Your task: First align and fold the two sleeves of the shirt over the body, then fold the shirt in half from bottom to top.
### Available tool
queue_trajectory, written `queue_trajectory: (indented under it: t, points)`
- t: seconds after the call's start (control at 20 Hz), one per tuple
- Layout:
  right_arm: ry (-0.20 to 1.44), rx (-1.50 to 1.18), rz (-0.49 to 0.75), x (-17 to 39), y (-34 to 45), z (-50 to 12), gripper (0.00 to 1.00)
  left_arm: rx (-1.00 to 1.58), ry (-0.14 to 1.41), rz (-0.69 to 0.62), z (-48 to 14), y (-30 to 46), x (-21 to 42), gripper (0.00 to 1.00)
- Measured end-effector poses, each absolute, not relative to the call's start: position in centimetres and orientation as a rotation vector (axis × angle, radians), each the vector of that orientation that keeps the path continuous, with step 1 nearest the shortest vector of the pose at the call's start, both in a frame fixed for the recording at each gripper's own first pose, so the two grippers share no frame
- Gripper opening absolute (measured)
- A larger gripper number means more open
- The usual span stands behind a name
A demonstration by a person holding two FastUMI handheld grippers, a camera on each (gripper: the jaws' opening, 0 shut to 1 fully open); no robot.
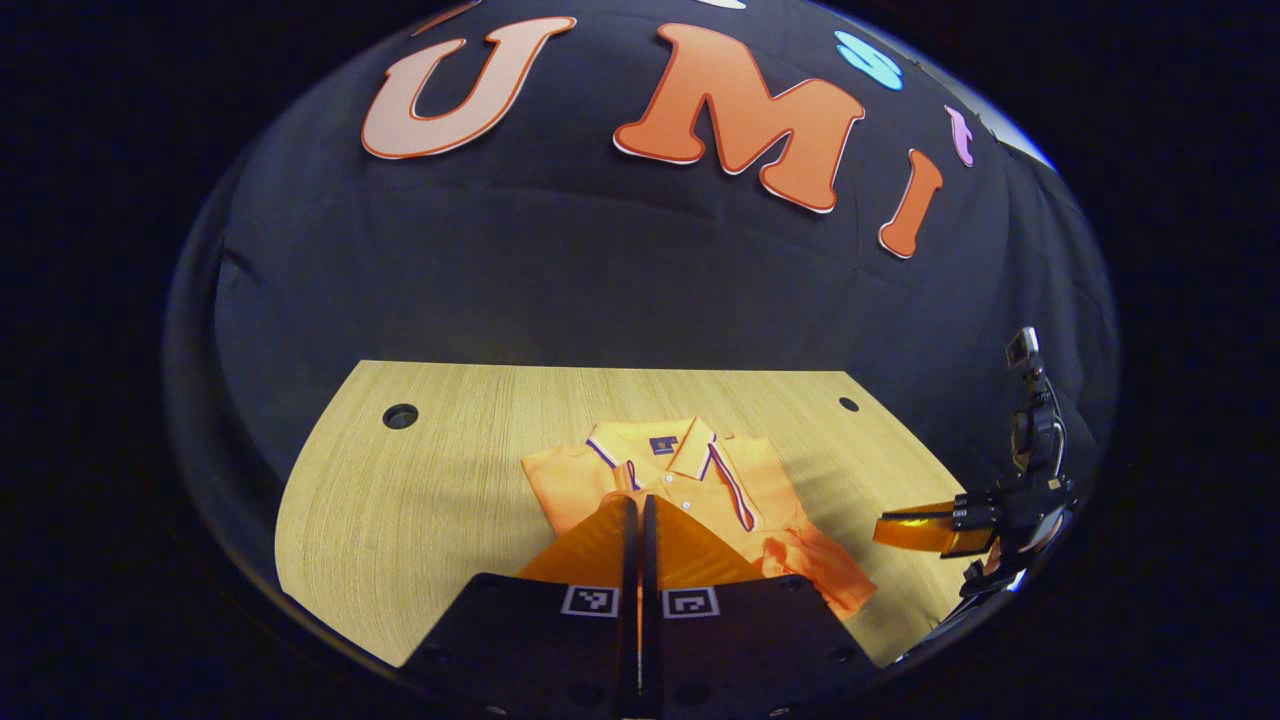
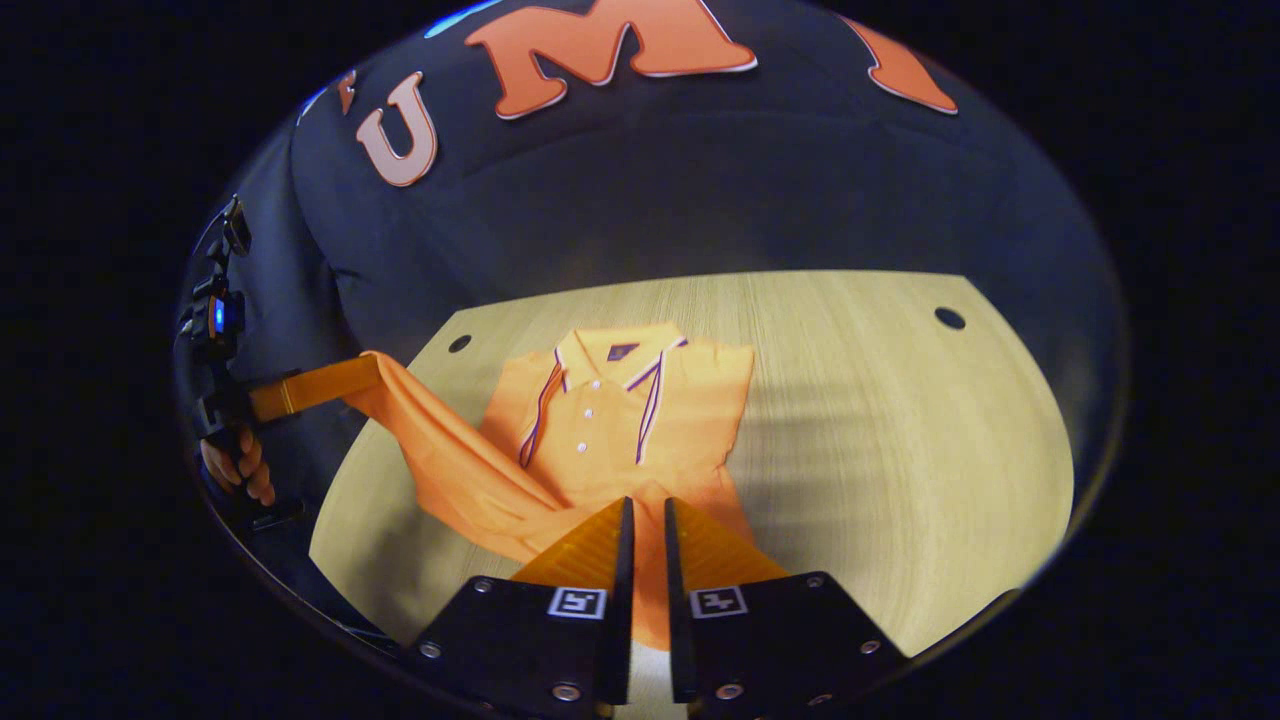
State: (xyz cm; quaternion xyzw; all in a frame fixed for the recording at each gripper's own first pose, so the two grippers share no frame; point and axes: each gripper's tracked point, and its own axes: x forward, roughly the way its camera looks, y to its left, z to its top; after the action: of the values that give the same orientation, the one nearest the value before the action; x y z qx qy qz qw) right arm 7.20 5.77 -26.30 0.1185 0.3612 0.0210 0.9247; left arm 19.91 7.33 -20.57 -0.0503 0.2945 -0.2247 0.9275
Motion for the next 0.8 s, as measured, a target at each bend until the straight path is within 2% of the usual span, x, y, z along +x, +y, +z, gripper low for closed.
queue_trajectory:
  t: [0.1,0.15,0.25,0.4,0.45,0.5,0.7,0.75,0.8]
  points:
    - [0.752,0.200,0.068,7.4,6.4,-27.1,0.47,-0.104,0.614,-0.465,-20.8,7.4,19.7,0.02]
    - [0.768,0.186,0.080,7.4,6.7,-27.7,0.57,-0.104,0.611,-0.463,-20.8,7.5,19.8,0.02]
    - [0.799,0.161,0.092,7.9,7.2,-29.1,0.65,-0.103,0.610,-0.462,-21.1,7.7,19.7,0.02]
    - [0.804,0.122,0.109,9.6,8.0,-31.3,0.67,-0.087,0.603,-0.461,-21.8,8.2,19.7,0.02]
    - [0.806,0.113,0.113,10.2,8.1,-32.1,0.75,-0.082,0.606,-0.458,-22.1,8.4,19.7,0.02]
    - [0.819,0.104,0.114,10.5,8.2,-33.1,0.67,-0.080,0.610,-0.456,-22.4,8.6,19.6,0.02]
    - [0.863,0.080,0.114,10.8,8.3,-35.3,0.66,-0.080,0.621,-0.445,-23.0,9.3,19.3,0.02]
    - [0.847,0.071,0.082,11.1,7.6,-35.3,0.54,-0.079,0.623,-0.444,-23.0,9.4,19.0,0.02]
    - [0.839,0.107,0.058,11.6,7.4,-35.1,0.36,-0.078,0.627,-0.443,-23.1,9.5,18.9,0.02]
